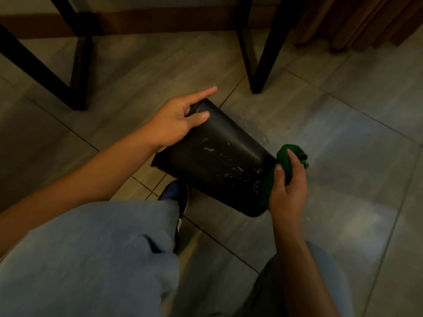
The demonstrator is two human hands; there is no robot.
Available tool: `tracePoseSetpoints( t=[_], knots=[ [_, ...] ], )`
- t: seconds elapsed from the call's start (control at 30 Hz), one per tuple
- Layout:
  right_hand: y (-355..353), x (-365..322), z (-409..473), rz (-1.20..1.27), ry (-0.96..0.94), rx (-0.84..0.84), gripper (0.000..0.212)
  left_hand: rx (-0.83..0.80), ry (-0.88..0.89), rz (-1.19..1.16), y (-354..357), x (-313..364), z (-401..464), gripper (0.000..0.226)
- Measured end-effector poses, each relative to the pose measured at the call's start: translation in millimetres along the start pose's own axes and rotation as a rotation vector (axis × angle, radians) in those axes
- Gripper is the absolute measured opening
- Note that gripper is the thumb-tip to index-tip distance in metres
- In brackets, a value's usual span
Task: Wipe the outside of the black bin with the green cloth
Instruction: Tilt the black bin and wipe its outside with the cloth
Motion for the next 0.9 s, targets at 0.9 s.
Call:
tracePoseSetpoints(
  t=[0.9],
  knots=[
    [13.4,23.4,1.5,-0.057,0.248,0.168,0.048,0.075,0.014,-0.097,16.3,-39.9,-17.8,0.055]
  ],
)
Point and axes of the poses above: each hand's wrist, its own z-axis towards the middle knuckle, its own y-axis out of the palm, x = y × z, the point moved 2 cm from there along z, towards the middle knuckle, and after that the axes turned 9 degrees about -y, right-handed, at the moved point
